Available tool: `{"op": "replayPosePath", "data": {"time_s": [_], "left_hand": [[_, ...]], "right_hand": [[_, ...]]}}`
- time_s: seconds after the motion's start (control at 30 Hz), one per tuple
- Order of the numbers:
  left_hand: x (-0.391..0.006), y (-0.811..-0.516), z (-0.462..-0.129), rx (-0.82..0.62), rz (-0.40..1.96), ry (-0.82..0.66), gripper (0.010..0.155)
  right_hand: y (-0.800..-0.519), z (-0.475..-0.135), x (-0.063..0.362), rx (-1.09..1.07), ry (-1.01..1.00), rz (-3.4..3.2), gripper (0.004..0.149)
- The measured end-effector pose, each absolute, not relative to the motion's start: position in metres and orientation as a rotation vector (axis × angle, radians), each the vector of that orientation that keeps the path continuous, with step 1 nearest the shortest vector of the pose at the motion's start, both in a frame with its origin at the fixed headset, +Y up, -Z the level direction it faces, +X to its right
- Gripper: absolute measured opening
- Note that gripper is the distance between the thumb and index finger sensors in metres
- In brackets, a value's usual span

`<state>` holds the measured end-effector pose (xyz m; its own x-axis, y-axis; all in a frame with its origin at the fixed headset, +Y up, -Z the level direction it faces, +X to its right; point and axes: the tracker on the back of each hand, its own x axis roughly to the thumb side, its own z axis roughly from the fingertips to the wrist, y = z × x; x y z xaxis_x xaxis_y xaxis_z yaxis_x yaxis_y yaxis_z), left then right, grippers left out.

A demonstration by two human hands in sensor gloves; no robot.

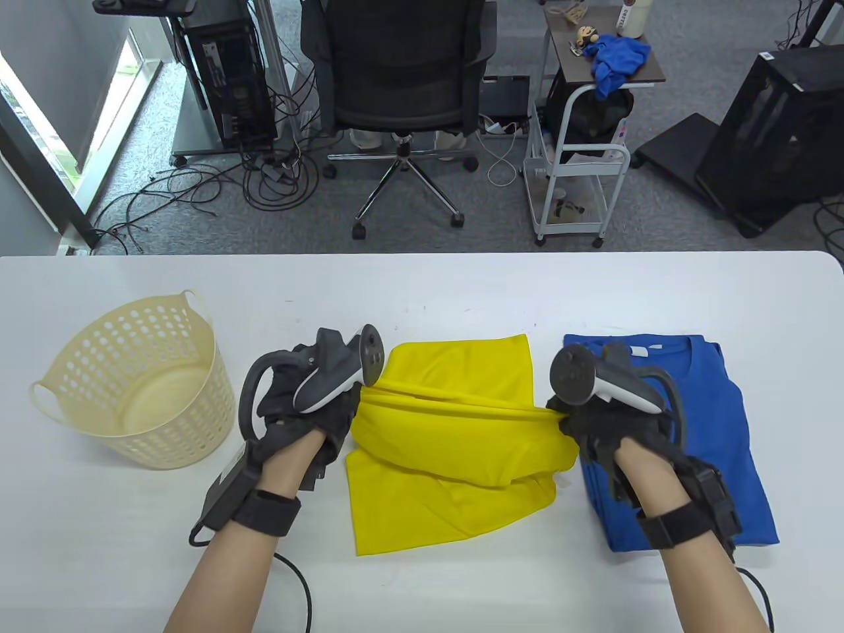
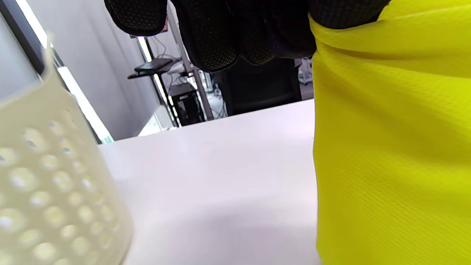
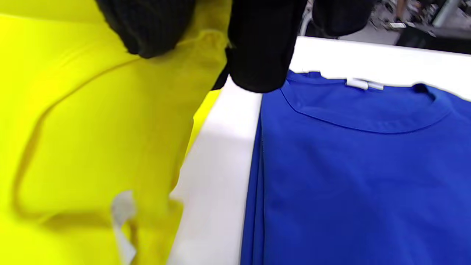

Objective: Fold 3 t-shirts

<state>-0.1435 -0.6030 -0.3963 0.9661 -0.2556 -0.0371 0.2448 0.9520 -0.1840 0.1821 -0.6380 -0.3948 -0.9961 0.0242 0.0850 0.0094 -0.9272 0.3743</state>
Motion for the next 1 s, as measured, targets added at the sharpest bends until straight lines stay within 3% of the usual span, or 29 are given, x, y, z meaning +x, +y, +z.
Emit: {"op": "replayPosePath", "data": {"time_s": [0.07, 0.13, 0.23, 0.3, 0.37, 0.43, 0.57, 0.73, 0.8, 0.9, 1.0], "left_hand": [[-0.144, -0.603, -0.417, -0.175, -0.255, 0.103, 0.039], [-0.146, -0.569, -0.425, -0.091, -0.273, 0.149, 0.039], [-0.158, -0.49, -0.404, 0.299, -0.179, 0.229, 0.039], [-0.173, -0.447, -0.368, 0.609, 0.05, 0.196, 0.04], [-0.181, -0.433, -0.348, 0.672, 0.135, 0.161, 0.04], [-0.185, -0.438, -0.332, 0.672, 0.114, 0.123, 0.04], [-0.18, -0.498, -0.329, 0.503, -0.025, 0.084, 0.039], [-0.166, -0.645, -0.342, -0.028, -0.195, 0.04, 0.039], [-0.162, -0.675, -0.336, -0.091, -0.256, 0.027, 0.039], [-0.164, -0.685, -0.324, -0.118, -0.252, 0.016, 0.039], [-0.169, -0.676, -0.31, -0.14, -0.181, 0.019, 0.04]], "right_hand": [[-0.624, -0.416, 0.181, 0.05, 0.381, 3.145, 0.043], [-0.587, -0.42, 0.177, -0.04, -0.036, 3.146, 0.042], [-0.514, -0.393, 0.172, -0.128, -0.695, 3.006, 0.042], [-0.472, -0.359, 0.174, -0.054, -1.163, 2.825, 0.042], [-0.459, -0.338, 0.177, 0.005, -1.366, 2.768, 0.042], [-0.462, -0.32, 0.178, 0.069, -1.429, 2.797, 0.043], [-0.517, -0.316, 0.174, 0.13, -1.155, 3.027, 0.042], [-0.66, -0.334, 0.171, 0.201, -0.191, 3.282, 0.042], [-0.694, -0.327, 0.17, 0.211, -0.091, 3.28, 0.042], [-0.709, -0.316, 0.171, 0.24, -0.078, 3.307, 0.042], [-0.702, -0.305, 0.174, 0.261, -0.015, 3.264, 0.042]]}}
